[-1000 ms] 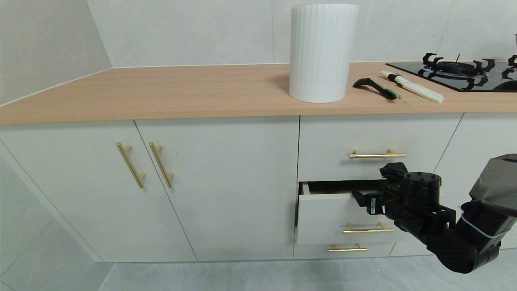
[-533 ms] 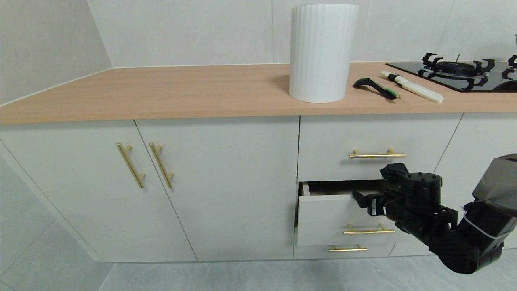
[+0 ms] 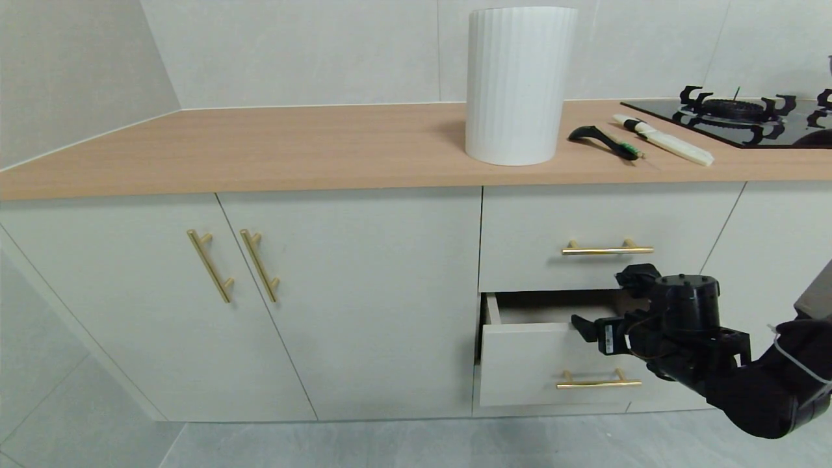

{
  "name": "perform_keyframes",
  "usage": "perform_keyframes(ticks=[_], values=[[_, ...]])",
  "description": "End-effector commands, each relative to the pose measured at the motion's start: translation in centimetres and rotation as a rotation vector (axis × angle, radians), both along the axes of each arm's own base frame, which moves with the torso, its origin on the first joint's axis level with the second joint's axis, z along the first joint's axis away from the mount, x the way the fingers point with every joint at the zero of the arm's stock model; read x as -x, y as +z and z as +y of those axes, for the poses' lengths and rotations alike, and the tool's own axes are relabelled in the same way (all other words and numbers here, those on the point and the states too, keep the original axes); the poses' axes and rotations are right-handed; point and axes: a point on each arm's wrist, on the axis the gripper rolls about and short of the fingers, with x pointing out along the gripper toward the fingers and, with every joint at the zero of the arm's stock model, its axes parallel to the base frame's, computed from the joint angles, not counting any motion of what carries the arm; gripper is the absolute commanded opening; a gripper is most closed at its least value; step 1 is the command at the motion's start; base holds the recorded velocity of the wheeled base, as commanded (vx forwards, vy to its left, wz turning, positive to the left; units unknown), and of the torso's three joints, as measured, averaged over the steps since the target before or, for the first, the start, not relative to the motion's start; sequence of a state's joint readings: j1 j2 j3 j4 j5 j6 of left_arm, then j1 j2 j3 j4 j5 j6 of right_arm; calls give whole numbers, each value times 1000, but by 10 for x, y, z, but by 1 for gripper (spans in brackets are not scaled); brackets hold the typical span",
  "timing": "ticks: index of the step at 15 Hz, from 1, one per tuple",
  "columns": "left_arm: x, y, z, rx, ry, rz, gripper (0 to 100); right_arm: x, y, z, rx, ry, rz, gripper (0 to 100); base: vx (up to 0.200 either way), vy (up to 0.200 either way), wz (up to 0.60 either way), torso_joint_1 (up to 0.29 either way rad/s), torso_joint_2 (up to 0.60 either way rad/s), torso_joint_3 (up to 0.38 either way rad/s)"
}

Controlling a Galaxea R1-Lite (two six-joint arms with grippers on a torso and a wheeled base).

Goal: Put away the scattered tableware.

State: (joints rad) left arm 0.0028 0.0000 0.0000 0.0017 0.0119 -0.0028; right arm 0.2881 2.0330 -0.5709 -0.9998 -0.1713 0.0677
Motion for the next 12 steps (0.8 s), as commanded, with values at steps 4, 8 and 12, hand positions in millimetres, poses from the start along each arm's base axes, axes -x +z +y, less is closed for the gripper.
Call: perform_keyframes(ticks=[4, 8, 12], values=[[0, 0, 0, 0, 1, 0, 100, 11, 14, 2, 14, 19, 39, 100, 0, 0, 0, 0, 0, 0], [0, 0, 0, 0, 1, 1, 100, 21, 19, 2, 23, 63, 117, 100, 0, 0, 0, 0, 0, 0], [0, 0, 0, 0, 1, 0, 100, 28, 23, 3, 39, 76, 177, 100, 0, 0, 0, 0, 0, 0]])
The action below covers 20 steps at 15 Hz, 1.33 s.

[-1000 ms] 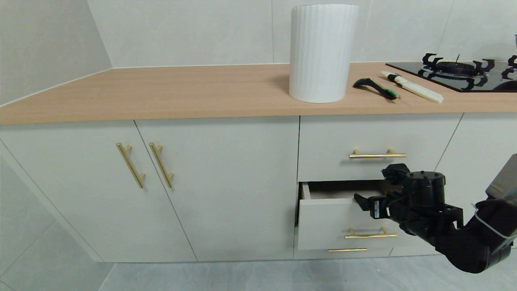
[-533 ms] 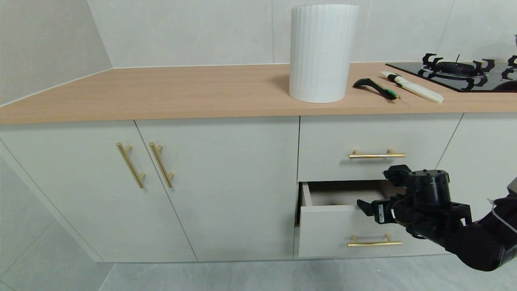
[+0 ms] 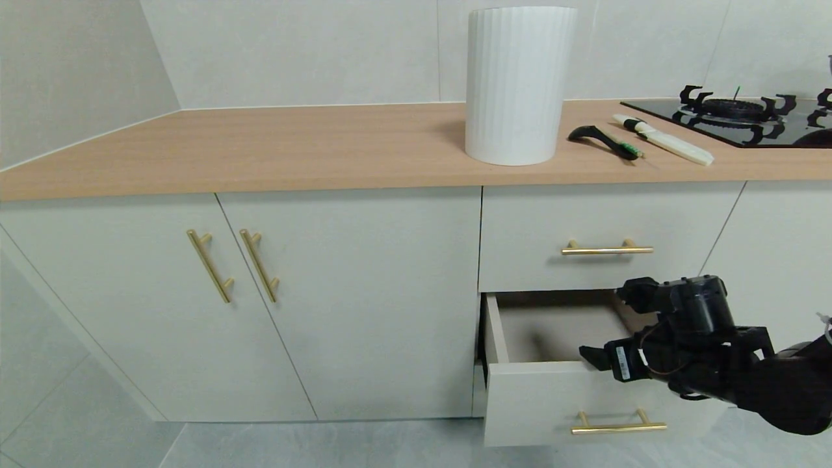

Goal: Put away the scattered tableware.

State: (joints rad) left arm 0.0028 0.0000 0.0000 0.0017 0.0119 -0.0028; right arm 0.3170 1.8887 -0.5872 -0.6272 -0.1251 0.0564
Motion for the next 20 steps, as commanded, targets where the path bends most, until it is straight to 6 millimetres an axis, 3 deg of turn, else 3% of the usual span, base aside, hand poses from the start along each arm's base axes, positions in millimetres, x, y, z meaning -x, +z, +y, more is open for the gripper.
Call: perform_keyframes(ticks=[1, 7, 20], values=[[0, 0, 0, 0, 1, 0, 100, 6, 10, 3, -11, 26, 4, 100, 0, 0, 0, 0, 0, 0], [0, 0, 0, 0, 1, 0, 100, 22, 27, 6, 9, 78, 132, 100, 0, 0, 0, 0, 0, 0], [0, 0, 0, 0, 1, 1, 100, 69, 38, 9, 200, 265, 428, 100, 0, 0, 0, 0, 0, 0]])
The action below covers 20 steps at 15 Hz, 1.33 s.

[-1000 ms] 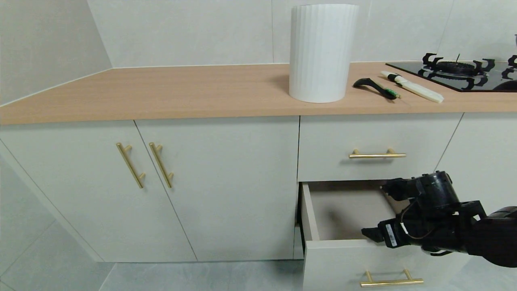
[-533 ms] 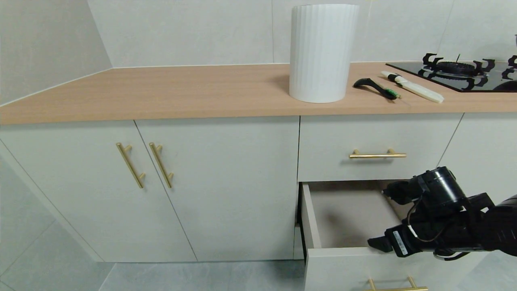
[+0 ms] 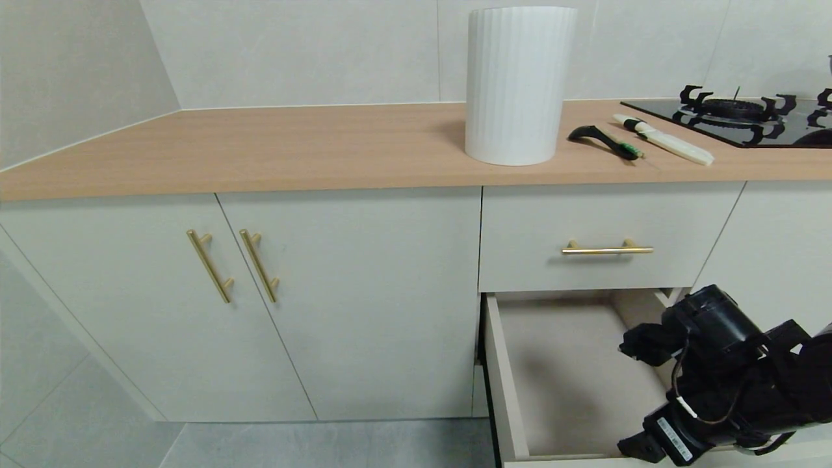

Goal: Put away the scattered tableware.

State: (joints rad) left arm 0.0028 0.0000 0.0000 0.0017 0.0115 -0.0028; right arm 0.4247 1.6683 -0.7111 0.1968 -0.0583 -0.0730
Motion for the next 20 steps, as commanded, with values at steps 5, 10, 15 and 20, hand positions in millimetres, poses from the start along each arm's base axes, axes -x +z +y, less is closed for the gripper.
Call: perform_keyframes(ticks=[5, 10, 15, 20], values=[[0, 0, 0, 0, 1, 0, 100, 27, 8, 4, 84, 145, 93, 100, 0, 0, 0, 0, 0, 0], [0, 0, 0, 0, 1, 0, 100, 27, 8, 7, 87, 153, 97, 100, 0, 0, 0, 0, 0, 0], [0, 0, 0, 0, 1, 0, 100, 4, 48, 12, -106, -94, -55, 100, 0, 0, 0, 0, 0, 0], [0, 0, 0, 0, 1, 0, 100, -11, 57, 13, -226, -189, -188, 100, 0, 0, 0, 0, 0, 0]])
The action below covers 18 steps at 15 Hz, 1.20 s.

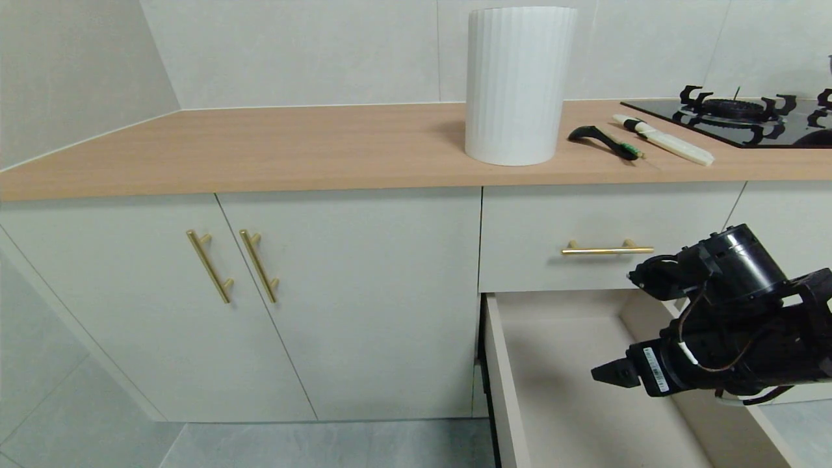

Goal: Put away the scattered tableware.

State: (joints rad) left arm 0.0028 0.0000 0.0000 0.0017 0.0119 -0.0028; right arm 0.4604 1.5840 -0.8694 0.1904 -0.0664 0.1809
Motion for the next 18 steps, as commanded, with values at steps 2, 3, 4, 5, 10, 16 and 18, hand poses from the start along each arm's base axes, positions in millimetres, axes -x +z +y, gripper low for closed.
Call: perform_keyframes(ticks=[2, 3, 4, 5, 10, 16, 18], values=[[0, 0, 0, 0, 1, 1, 100, 0, 0, -1, -2, -3, -4, 100, 0, 0, 0, 0, 0, 0], [0, 0, 0, 0, 1, 1, 100, 0, 1, -1, -3, -4, -7, 100, 0, 0, 0, 0, 0, 0], [0, 0, 0, 0, 1, 0, 100, 0, 1, -2, -1, -8, -6, 100, 0, 0, 0, 0, 0, 0], [0, 0, 0, 0, 1, 1, 100, 0, 1, -3, 0, -9, -5, 100, 0, 0, 0, 22, -95, -71], [0, 0, 0, 0, 1, 0, 100, 0, -1, -3, 2, -9, 1, 100, 0, 0, 0, 99, -329, -273], [0, 0, 0, 0, 1, 1, 100, 1, -1, -3, 5, -7, 1, 100, 0, 0, 0, 152, -495, -306], [0, 0, 0, 0, 1, 1, 100, 1, -1, -3, 6, -5, 1, 100, 0, 0, 0, 178, -464, -295]])
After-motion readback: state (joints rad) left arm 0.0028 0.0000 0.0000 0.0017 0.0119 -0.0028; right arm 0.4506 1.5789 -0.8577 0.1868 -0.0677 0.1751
